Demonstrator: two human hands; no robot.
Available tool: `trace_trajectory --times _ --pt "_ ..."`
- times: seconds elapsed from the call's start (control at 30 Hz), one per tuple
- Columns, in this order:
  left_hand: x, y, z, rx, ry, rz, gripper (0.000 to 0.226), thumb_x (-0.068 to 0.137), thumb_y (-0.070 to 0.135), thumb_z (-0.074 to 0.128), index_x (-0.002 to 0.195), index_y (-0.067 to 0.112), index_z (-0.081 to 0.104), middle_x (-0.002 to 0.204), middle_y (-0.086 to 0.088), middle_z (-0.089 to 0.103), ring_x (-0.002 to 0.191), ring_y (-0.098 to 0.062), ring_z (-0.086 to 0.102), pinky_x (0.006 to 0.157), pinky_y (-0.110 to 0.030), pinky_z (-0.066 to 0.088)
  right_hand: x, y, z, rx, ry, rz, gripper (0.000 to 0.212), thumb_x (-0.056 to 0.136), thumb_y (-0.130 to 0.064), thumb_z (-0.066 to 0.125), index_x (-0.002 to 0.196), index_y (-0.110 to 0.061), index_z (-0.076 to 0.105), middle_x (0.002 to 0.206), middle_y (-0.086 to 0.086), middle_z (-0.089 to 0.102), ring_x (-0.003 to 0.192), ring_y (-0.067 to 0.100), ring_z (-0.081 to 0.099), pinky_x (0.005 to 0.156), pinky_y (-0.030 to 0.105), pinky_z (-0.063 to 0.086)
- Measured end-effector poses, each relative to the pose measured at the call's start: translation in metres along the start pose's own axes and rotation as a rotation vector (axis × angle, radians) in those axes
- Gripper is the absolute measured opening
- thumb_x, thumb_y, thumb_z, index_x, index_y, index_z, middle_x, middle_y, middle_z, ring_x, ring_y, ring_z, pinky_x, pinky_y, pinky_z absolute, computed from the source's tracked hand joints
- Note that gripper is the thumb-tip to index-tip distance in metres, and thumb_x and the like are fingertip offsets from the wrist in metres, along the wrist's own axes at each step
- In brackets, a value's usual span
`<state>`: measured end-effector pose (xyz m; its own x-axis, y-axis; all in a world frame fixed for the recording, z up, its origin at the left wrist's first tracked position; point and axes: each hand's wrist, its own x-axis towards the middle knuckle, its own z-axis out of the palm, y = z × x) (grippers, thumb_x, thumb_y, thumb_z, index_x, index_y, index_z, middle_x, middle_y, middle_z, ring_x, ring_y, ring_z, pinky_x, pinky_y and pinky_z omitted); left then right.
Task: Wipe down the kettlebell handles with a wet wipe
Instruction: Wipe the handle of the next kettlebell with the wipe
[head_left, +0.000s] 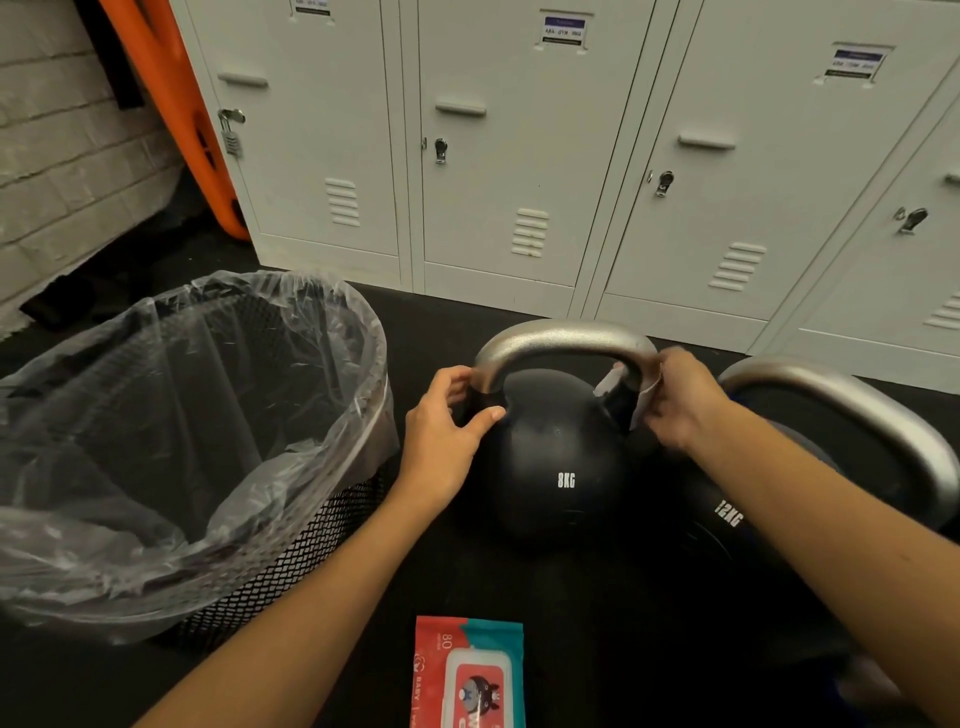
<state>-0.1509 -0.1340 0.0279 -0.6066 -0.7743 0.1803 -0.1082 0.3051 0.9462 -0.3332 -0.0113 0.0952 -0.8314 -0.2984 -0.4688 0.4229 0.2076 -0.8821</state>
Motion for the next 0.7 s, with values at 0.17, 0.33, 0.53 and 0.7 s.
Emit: trace_trajectory --times 0.17,0.33,0.53,0.7 --pt "0.001 0.000 0.000 0.003 0.010 -0.001 0.043 0.079 0.019 0.077 0.113 0.029 0.052 0.111 0.014 0.059 0.112 -0.006 0.054 0.096 -0.020 0.041 -0.009 -0.032 0.009 -0.459 -0.115 -0.300 0.030 0.100 -0.032 0.035 0.096 -0.013 0.057 0.103 0.009 0.055 0.081 0.019 0.045 0.068 0.031 0.033" --pt "0.000 0.001 0.001 -0.004 0.015 -0.008 0.043 0.078 0.017 0.077 0.110 0.029 0.052 0.109 0.015 0.058 0.109 -0.004 0.054 0.094 -0.016 0.040 -0.040 -0.054 0.042 -1.222 -0.218 -0.674 0.033 0.105 -0.020 0.025 0.086 -0.005 0.048 0.090 0.011 0.048 0.077 0.023 0.044 0.071 0.032 0.031" --pt "0.004 -0.002 -0.003 0.012 -0.010 -0.104 0.047 0.075 0.029 0.080 0.114 0.024 0.054 0.108 0.013 0.060 0.105 -0.004 0.056 0.083 -0.010 0.040 -0.063 -0.040 0.095 -1.666 -0.321 -0.940 0.030 0.103 -0.025 0.028 0.085 -0.011 0.047 0.101 0.017 0.055 0.088 0.031 0.047 0.074 0.036 0.037" --pt "-0.004 -0.013 -0.001 0.034 -0.058 -0.292 0.060 0.076 0.034 0.079 0.126 0.017 0.049 0.112 0.010 0.051 0.103 -0.004 0.047 0.082 -0.018 0.036 -0.082 -0.015 0.115 -2.061 -0.253 -1.221 0.035 0.103 -0.032 0.036 0.118 -0.012 0.060 0.123 0.013 0.061 0.114 0.031 0.056 0.084 0.038 0.037"
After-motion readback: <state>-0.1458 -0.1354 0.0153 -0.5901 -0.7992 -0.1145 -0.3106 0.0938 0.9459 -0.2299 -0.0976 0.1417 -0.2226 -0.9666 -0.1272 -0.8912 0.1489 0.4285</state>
